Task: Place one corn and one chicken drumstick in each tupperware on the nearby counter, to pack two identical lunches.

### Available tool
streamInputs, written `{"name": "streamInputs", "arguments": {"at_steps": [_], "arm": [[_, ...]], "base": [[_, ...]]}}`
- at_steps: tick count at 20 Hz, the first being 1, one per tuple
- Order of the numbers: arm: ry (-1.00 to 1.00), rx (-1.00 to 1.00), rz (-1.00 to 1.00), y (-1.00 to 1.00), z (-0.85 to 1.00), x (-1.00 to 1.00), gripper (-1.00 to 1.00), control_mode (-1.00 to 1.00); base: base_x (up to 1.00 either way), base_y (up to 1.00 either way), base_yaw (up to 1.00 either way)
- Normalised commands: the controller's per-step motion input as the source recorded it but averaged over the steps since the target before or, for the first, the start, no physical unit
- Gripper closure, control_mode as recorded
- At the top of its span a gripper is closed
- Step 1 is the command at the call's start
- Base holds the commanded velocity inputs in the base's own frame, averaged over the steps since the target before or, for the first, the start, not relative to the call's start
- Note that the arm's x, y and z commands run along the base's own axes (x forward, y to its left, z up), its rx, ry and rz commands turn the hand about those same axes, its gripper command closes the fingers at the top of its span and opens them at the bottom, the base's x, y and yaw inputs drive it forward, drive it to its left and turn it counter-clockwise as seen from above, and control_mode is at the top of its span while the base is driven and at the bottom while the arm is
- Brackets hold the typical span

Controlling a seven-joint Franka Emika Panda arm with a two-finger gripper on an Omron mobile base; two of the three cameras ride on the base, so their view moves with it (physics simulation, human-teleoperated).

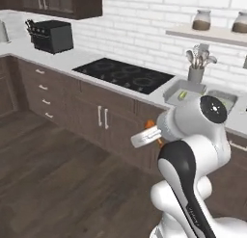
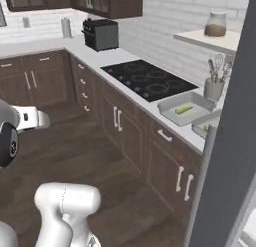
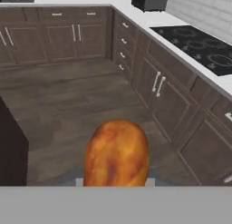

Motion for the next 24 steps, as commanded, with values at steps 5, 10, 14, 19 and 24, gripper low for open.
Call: {"name": "streamInputs", "arguments": {"at_steps": [5,10,14,19,24], "arm": [[0.0,0.0,0.0,0.0,0.0,0.0,1.0,1.0],[0.0,0.0,0.0,0.0,0.0,0.0,1.0,1.0],[0.0,0.0,0.0,0.0,0.0,0.0,1.0,1.0],[0.0,0.0,0.0,0.0,0.0,0.0,1.0,1.0],[0.0,0.0,0.0,0.0,0.0,0.0,1.0,1.0]], "base": [[0.77,0.0,-0.71],[0.86,0.01,-0.7],[0.96,0.08,-0.67],[0.99,0.29,-0.61],[0.46,0.88,-0.3]]}}
